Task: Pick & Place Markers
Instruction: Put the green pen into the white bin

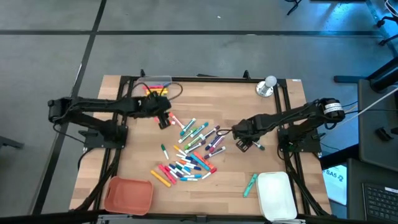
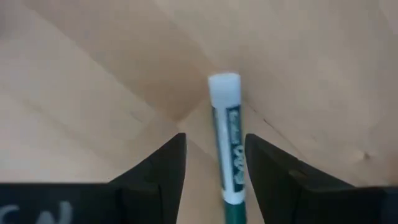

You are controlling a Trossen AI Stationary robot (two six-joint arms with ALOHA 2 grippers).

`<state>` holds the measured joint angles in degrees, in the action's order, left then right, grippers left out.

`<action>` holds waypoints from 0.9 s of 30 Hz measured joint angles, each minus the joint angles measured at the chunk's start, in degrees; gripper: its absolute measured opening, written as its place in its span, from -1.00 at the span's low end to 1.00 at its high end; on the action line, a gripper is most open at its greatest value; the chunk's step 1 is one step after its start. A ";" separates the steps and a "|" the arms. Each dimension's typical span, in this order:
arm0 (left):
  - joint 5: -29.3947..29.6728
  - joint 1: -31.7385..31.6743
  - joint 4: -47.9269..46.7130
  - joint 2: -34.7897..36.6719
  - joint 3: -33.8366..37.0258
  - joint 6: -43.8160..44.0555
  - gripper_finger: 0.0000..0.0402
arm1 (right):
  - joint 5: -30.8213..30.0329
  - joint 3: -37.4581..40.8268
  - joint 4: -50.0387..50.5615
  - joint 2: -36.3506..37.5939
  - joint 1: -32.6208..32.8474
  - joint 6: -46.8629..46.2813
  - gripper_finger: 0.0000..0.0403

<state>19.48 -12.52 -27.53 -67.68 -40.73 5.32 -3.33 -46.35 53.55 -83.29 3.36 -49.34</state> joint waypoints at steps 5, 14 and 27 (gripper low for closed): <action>3.12 5.57 -0.10 0.11 0.20 2.72 -0.17 | 1.94 4.49 -1.41 -0.69 0.04 -0.49 -0.19; 8.07 10.09 0.86 0.11 0.20 4.64 -0.17 | 3.06 9.00 -6.98 -0.56 0.17 -3.09 -0.56; 14.50 11.36 3.58 0.11 0.30 5.40 -0.17 | 2.80 -15.12 9.04 -0.18 6.71 -12.53 -0.70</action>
<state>33.98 -1.16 -23.95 -67.57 -40.43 10.72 -0.53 -61.47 62.60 -83.47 10.07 -61.87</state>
